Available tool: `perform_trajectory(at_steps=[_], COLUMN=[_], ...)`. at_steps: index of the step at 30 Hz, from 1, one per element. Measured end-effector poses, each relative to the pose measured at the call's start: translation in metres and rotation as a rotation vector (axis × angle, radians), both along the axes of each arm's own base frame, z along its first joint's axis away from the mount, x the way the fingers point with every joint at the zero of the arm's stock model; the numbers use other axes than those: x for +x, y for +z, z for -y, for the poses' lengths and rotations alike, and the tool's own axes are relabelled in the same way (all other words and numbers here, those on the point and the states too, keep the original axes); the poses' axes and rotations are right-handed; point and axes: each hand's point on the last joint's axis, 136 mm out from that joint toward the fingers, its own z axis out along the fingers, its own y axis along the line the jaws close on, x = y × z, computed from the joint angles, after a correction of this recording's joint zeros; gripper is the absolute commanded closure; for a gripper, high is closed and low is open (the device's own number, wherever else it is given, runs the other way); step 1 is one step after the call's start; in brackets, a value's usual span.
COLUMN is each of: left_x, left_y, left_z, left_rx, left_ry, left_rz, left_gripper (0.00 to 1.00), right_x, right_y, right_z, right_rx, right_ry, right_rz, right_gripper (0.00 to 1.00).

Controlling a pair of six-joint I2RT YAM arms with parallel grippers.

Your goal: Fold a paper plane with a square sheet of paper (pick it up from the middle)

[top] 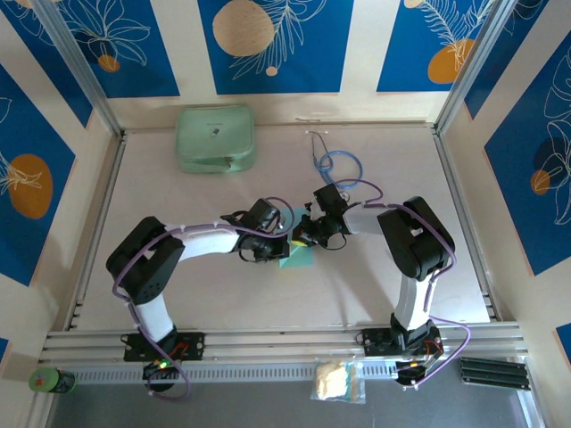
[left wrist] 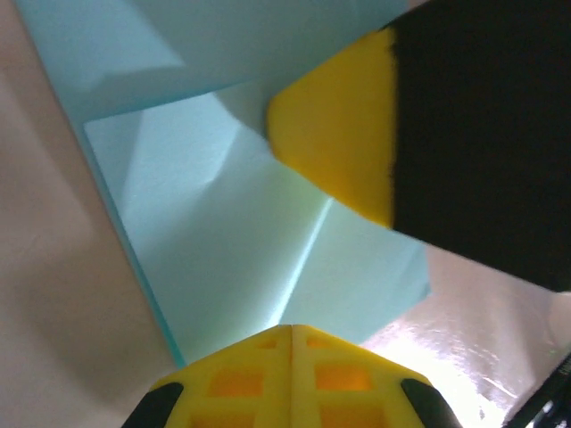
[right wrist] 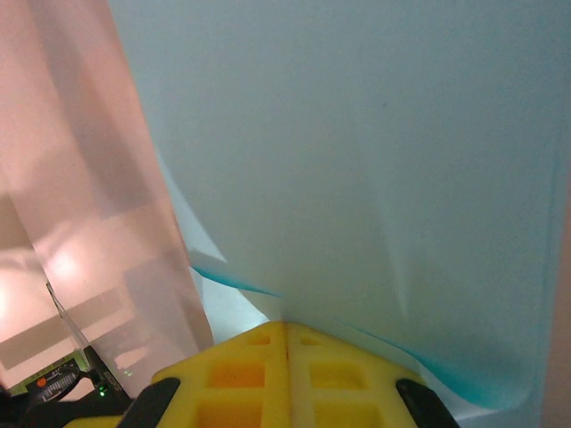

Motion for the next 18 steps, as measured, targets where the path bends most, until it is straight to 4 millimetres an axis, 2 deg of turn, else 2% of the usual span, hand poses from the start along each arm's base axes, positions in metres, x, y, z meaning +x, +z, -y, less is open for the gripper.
perform_trajectory(at_steps=[14,18], left_x=[-0.006,-0.006], left_y=[-0.013,-0.013], left_z=[-0.008,-0.008], left_rx=[0.042,0.042], left_ry=[0.000,0.000], left_rz=[-0.031,-0.031], left_gripper=[1.00,1.00], right_x=[0.000,0.000], right_y=[0.003,0.012], right_z=[0.003,0.006], right_rx=[-0.023,-0.044], right_ry=[0.002,-0.004], right_rz=[0.007,0.029], right_gripper=[1.00,1.00])
